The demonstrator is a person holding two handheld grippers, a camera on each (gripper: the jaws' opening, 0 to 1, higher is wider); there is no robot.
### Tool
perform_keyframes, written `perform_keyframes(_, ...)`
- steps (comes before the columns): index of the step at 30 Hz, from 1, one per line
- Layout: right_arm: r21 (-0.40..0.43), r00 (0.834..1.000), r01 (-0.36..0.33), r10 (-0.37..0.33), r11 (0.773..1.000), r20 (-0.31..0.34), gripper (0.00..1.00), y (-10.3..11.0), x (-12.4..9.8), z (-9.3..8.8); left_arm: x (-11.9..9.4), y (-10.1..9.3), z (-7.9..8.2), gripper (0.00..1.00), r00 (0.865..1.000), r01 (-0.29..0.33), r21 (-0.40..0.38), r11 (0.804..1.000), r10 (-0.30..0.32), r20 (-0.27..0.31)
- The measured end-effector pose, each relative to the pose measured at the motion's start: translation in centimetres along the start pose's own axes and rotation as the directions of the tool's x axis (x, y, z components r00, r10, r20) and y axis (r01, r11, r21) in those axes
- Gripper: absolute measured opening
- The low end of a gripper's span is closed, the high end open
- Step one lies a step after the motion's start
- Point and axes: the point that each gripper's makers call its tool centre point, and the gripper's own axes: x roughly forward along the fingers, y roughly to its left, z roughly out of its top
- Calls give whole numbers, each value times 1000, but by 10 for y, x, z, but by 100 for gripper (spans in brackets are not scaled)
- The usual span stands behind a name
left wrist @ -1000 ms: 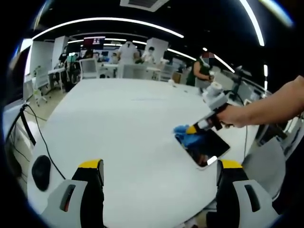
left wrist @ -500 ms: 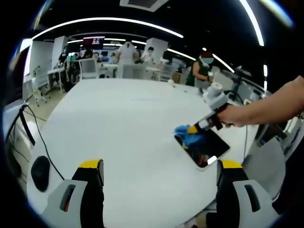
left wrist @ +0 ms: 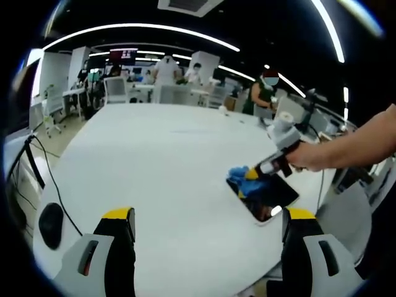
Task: Wipe the mirror surface with the cleaning cloth until all visible marks leave the cleaned area.
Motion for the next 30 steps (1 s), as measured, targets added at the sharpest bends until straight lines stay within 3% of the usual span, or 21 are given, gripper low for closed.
perform_keyframes(8, -25, 999, 30, -29, 999, 28, 0, 2, -3, -6, -1, -1, 0, 99, 1000, 2, 1, 1000, -2, 1)
perform_keyframes(23, 1, 999, 22, -22, 1000, 26, 0, 11, -13, -25, 6, -6, -5, 99, 999, 34, 28, 999, -34, -20)
perform_keyframes(30, -17, 999, 28, -28, 999, 27, 0, 15, -17, -31, 3, -9, 13, 99, 999, 24, 13, 1000, -24, 24)
